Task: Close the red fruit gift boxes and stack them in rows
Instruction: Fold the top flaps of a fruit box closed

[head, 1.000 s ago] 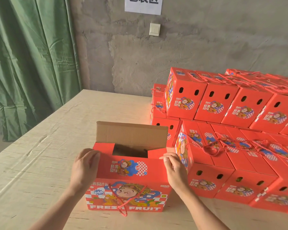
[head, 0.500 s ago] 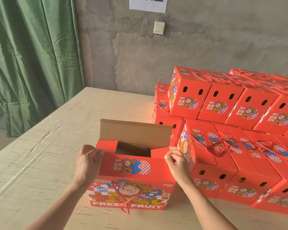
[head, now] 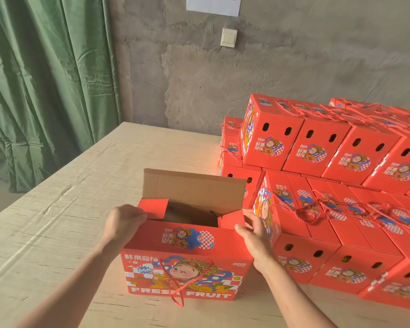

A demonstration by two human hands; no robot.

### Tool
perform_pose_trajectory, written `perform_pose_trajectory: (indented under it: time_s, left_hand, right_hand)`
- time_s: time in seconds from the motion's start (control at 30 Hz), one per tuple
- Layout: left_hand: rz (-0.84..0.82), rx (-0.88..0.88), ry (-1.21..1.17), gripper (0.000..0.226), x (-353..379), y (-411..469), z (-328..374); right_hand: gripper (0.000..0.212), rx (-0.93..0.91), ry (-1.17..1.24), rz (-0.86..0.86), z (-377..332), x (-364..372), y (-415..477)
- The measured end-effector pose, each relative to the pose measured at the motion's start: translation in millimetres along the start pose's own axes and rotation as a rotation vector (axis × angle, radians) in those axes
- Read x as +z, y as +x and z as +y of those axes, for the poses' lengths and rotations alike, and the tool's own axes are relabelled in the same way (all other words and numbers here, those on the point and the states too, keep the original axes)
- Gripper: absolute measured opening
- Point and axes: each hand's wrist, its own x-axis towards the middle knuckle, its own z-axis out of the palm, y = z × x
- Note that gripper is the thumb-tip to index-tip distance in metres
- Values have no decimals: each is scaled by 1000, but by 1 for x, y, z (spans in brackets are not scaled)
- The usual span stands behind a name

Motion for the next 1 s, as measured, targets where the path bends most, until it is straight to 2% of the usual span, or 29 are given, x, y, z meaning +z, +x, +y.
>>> perform_pose_trajectory:
  time_s: [0.03,0.1,0.17,0.37,0.53,0.63,0.7,0.77,0.83,0.9,1.0]
  left_hand:
    - [-6,-45,-37,12,2,1,-1]
    - [-38,-134,-99,39,5,4,-5]
    - [-71,-160,-116,52,7,4,-4]
    - [-98,-148,-131,50,14,4,-2]
    - [-87,-104,-94,57,14,4,-4]
    - [-85,1,-56,77,10,-1,-2]
    - [-69,142,-11,84,8,-7,0]
    - [-12,299,79,72,6,-11,1]
    - [9,362,109,55,3,-15,1]
    - [-44,344,112,51,2,-18,0]
    - [-105,335,137,67,1,-20,-1]
  right_hand:
    - [51,33,39,-35,-1,0,1]
    - [58,78,61,-89,-2,-1,4]
    - [65,98,52,-135,-2,-4,8]
    - [77,79,24,-250,-4,-10,21]
    - [57,13,28,-261,-2,-13,25]
    - [49,-23,10,-271,1,-14,23]
    - [46,-48,4,-275,4,-15,22]
    - [43,-72,-12,-272,6,-17,20]
    - [41,-103,-34,-290,8,-20,16]
    - [47,-123,-72,-335,6,-25,10]
    - [84,-117,-289,-433,-4,-33,9]
